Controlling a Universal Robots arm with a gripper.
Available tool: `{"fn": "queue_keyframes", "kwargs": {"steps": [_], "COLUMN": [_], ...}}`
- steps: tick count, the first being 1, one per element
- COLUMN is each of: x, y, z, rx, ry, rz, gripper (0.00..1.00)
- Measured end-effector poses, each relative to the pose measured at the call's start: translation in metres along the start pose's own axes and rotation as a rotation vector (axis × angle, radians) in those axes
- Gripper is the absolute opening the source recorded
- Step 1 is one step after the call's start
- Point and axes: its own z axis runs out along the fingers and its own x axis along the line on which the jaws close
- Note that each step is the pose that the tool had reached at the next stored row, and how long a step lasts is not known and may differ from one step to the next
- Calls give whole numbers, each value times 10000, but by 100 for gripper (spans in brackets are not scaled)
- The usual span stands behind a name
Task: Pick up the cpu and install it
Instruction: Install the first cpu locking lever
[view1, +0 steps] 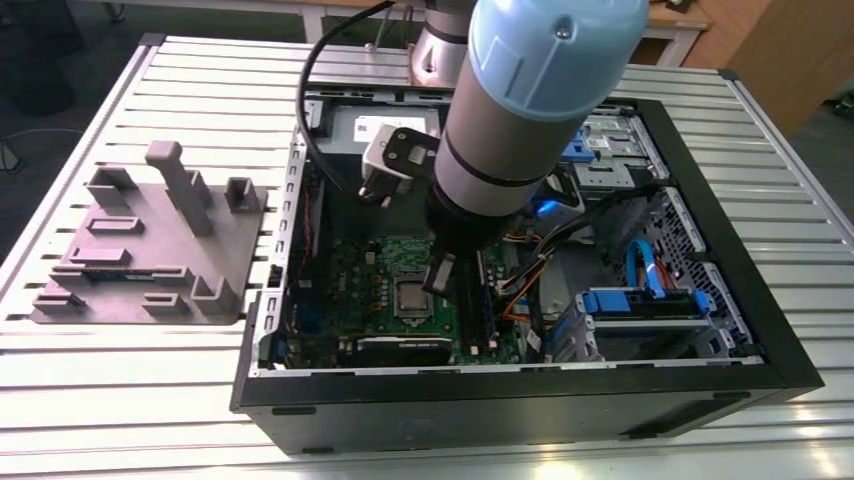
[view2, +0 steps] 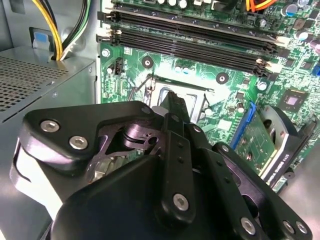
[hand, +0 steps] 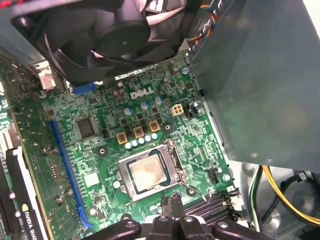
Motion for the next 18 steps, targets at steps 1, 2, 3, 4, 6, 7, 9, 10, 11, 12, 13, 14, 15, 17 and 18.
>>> {"fn": "queue_keyframes", "kwargs": {"steps": [1, 2, 3, 4, 6, 7, 9, 10, 11, 12, 13, 14, 15, 17, 18], "x": [-2, -3, -4, -4, -6, -11, -31, -43, -52, -59, -65, -72, -83, -112, -128], "y": [2, 3, 3, 3, -3, -15, -64, -96, -119, -135, -142, -148, -155, -173, -183], "z": [-16, -25, -28, -28, -29, -31, -34, -36, -37, -37, -37, -38, -37, -35, -33], "rx": [0, 0, 0, 0, -1, 0, 0, 0, 0, -1, -1, 0, 0, 0, 0], "ry": [0, 1, -1, -3, -2, 1, 1, 1, 0, 0, 0, 0, 0, 0, 0], "rz": [0, 0, -1, 0, -2, -1, 0, 0, -1, -1, -1, -1, -1, -1, 0], "gripper": [10, 10, 10, 10, 10, 10, 10, 10, 10, 10, 10, 10, 10, 10, 10]}}
